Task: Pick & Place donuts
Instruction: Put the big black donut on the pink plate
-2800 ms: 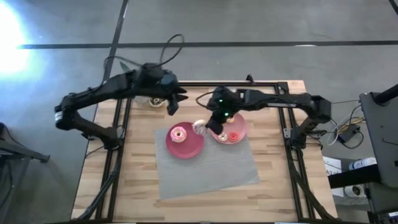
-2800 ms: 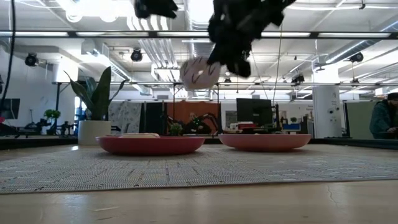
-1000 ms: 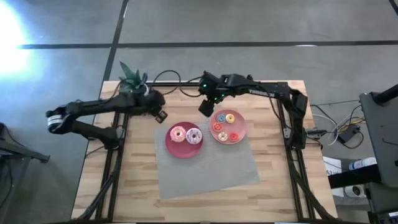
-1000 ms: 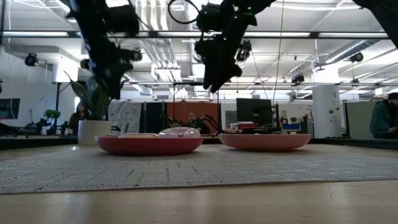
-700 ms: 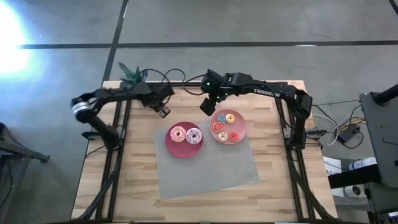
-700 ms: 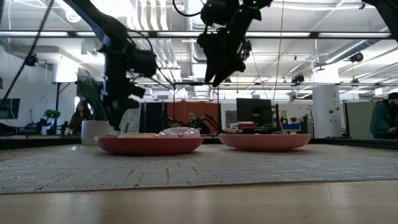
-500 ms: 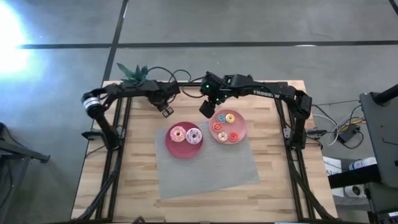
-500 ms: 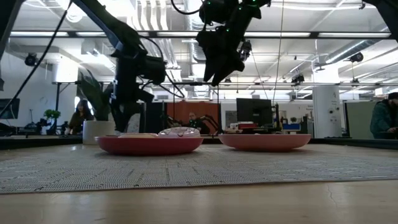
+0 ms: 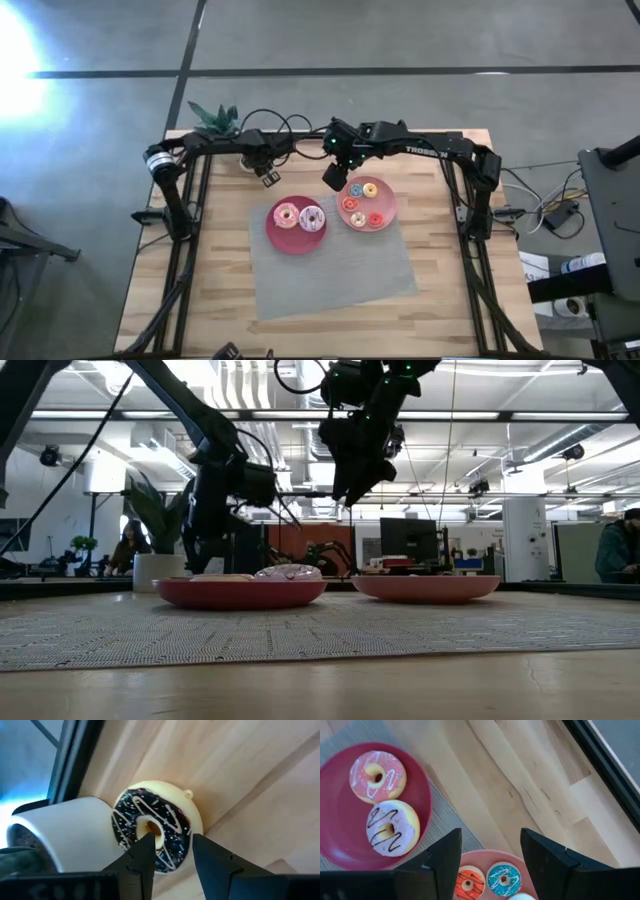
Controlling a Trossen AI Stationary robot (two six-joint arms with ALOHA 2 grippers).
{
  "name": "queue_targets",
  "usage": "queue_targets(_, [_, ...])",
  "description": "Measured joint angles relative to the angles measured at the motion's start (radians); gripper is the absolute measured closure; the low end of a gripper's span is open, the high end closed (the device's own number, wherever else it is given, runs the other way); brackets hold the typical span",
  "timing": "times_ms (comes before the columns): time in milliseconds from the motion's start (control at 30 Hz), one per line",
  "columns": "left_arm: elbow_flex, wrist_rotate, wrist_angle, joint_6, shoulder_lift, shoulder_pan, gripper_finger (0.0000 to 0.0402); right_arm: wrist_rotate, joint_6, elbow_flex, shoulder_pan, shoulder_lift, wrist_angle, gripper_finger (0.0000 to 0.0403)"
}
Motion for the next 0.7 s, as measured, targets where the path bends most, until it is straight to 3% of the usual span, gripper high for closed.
queue_targets(267, [0.002,-0.026,-0.02,0.025,0.091,-0.002,0.0296,0.0,0.0,-0.02,0.0,0.0,0.004,0.0209])
queue_targets(533, [0.0,-0.027,-0.007,0.066,0.091,-0.001,0.0299,0.0,0.002,-0.022,0.0,0.0,0.005,0.0209])
queue_targets(700, [0.0,-0.014,0.001,0.073,0.091,0.0,0.0349,0.0,0.002,-0.022,0.0,0.0,0.005,0.0209])
